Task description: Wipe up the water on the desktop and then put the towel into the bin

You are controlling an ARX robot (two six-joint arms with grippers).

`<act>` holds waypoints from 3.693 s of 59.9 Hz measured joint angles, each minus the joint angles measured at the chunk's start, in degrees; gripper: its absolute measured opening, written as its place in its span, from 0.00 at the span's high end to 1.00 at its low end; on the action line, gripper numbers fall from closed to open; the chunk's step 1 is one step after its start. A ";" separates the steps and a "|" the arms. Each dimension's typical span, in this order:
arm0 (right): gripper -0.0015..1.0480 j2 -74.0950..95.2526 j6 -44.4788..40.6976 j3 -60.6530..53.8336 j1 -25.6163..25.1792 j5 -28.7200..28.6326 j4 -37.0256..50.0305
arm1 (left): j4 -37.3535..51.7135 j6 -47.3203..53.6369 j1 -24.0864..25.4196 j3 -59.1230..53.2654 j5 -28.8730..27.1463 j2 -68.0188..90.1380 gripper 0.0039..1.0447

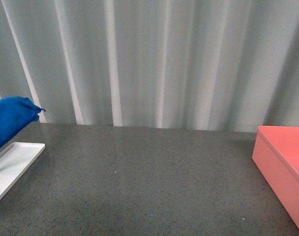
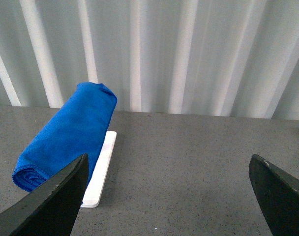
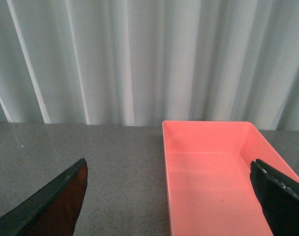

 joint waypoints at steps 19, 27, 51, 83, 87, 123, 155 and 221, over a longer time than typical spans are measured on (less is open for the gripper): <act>0.07 0.00 0.00 0.00 0.00 0.00 0.00 | 0.00 0.00 0.00 0.00 0.00 0.00 0.06; 0.07 0.00 0.02 0.00 0.00 0.00 0.00 | 0.00 0.00 0.00 0.00 0.00 0.00 0.06; 0.07 0.00 0.00 0.00 0.00 0.00 0.00 | -17.79 -8.26 -1.18 7.76 0.79 11.28 0.06; 0.07 -0.04 0.00 0.00 0.00 0.00 0.00 | -11.39 5.84 0.02 58.90 -0.94 84.28 0.06; 0.07 -0.04 0.00 0.00 0.00 -0.02 0.00 | -14.58 8.31 1.11 66.16 -2.47 91.30 0.06; 0.07 -0.04 0.00 0.00 0.00 -0.02 0.00 | -30.97 13.25 10.32 105.77 -10.14 125.37 0.06; 0.07 -0.04 0.00 0.00 0.00 -0.02 0.00 | -26.95 14.71 10.23 108.19 -10.36 131.23 0.06; 0.07 -0.04 0.00 0.00 0.00 -0.02 0.00 | -26.71 22.88 8.81 110.01 -6.56 124.13 0.96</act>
